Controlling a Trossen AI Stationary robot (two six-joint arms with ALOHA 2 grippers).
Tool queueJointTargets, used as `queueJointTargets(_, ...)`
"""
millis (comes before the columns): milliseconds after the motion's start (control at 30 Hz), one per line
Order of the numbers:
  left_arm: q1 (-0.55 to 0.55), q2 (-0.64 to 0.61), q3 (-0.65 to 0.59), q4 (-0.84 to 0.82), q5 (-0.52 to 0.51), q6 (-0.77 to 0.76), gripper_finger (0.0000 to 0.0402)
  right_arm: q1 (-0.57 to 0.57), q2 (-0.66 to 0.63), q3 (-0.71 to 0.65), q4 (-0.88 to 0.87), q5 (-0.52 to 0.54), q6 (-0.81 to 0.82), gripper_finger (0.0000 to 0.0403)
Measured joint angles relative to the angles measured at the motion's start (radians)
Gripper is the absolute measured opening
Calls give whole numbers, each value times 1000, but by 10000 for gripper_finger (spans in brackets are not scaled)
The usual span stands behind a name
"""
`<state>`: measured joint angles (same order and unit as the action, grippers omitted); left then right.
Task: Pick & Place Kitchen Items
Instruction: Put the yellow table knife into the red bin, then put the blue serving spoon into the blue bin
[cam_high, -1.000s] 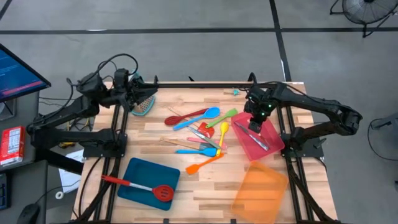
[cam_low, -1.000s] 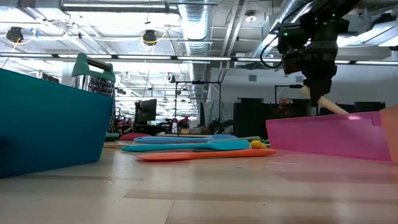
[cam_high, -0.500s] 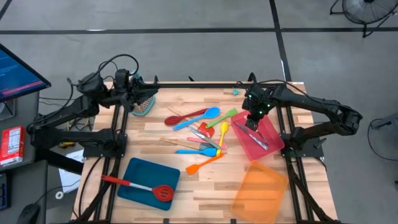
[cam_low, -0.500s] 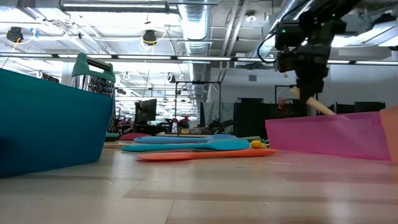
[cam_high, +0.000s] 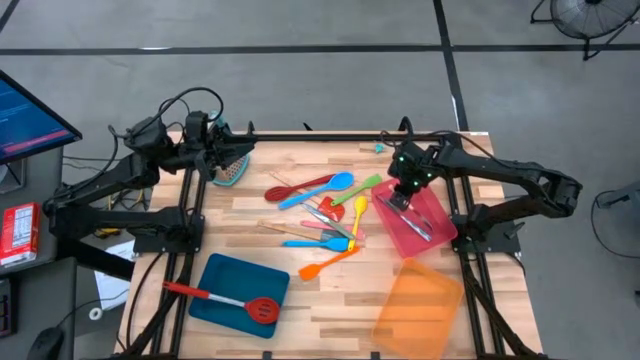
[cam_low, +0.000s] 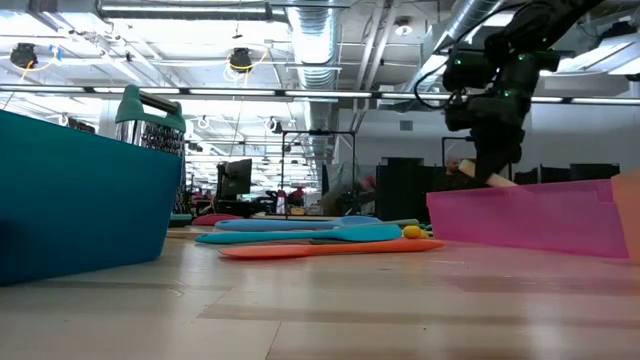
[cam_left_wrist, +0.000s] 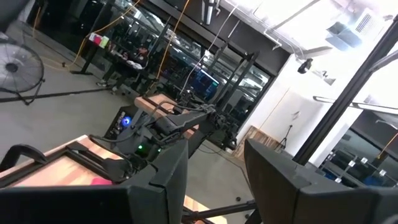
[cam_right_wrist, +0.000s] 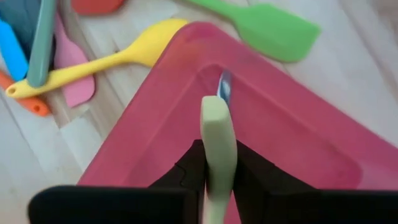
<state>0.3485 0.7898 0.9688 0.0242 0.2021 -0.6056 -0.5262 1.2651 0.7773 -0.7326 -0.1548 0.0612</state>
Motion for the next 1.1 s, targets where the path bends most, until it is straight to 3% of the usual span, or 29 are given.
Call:
queueJointTargets(767,0,0,0,-3,0,1,140,22,0,-92,140,39,72,66)
queueJointTargets(933,0,0,0,-28,-8,-1,140,22,0,-92,139,51,72,98)
queueJointTargets(1100,0,0,0,-161,-62,-4,140,22,0,-89,135,51,100,170)
